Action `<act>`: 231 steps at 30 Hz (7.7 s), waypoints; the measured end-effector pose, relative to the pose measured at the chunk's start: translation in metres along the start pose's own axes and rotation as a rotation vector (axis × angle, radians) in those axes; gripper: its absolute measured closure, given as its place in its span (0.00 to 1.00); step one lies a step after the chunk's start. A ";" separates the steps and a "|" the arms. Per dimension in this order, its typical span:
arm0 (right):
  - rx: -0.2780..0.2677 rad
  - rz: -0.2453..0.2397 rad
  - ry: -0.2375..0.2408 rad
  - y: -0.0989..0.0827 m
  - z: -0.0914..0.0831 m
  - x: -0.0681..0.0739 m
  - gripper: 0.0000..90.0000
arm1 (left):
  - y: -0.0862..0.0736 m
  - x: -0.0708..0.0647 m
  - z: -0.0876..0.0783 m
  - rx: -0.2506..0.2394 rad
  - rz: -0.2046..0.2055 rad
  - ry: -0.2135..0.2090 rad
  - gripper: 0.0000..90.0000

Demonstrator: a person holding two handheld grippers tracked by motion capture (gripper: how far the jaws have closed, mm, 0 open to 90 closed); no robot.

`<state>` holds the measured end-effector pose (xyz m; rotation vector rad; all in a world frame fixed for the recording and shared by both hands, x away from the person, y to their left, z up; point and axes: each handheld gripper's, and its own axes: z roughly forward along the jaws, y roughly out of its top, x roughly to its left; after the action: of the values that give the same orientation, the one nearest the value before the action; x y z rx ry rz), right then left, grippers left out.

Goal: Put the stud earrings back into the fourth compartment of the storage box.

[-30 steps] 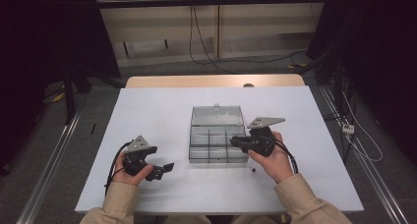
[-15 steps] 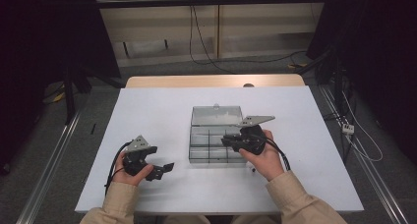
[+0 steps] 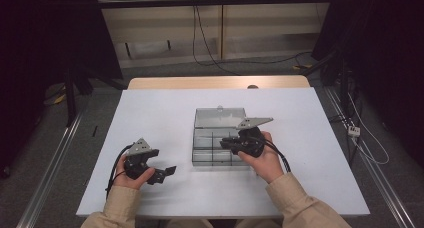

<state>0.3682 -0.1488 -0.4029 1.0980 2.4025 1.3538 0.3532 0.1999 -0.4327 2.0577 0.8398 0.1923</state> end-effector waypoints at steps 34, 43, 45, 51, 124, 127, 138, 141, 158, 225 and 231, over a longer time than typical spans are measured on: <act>0.030 -0.022 0.046 0.004 0.040 0.024 0.89 | 0.000 0.000 0.001 0.003 0.003 -0.005 0.07; 0.032 -0.022 0.053 0.003 0.049 0.029 0.89 | 0.000 0.000 0.001 0.004 0.001 -0.006 0.07; 0.026 -0.018 0.054 0.003 0.050 0.029 0.84 | 0.000 0.001 0.001 0.002 -0.001 -0.005 0.07; 0.000 0.001 0.050 0.004 0.043 0.027 0.74 | 0.000 0.000 0.001 0.005 0.001 -0.005 0.07; 0.001 0.050 -0.117 -0.095 -0.071 -0.020 0.49 | 0.000 0.000 0.002 0.007 -0.004 0.002 0.07; 0.017 0.048 -0.107 -0.098 -0.069 -0.020 0.57 | 0.000 0.000 0.002 0.005 -0.004 0.003 0.07; 0.053 0.032 -0.087 -0.105 -0.065 -0.018 0.79 | 0.000 0.000 0.001 0.002 -0.003 0.005 0.07; 0.055 0.025 -0.093 -0.104 -0.064 -0.018 0.81 | 0.000 0.000 0.001 0.002 -0.001 0.005 0.07; 0.089 -0.010 -0.116 -0.107 -0.056 -0.014 0.89 | 0.000 0.000 0.001 0.006 0.002 0.005 0.07; 0.001 -0.011 -0.036 -0.057 -0.084 -0.015 0.90 | 0.001 0.001 -0.002 -0.002 0.006 0.014 0.07; 0.001 -0.017 -0.028 -0.052 -0.079 -0.014 0.90 | 0.001 0.000 -0.001 -0.002 0.005 0.013 0.07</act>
<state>0.3139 -0.2281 -0.4020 1.0873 2.3878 1.3225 0.3535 0.2005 -0.4309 2.0595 0.8422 0.2098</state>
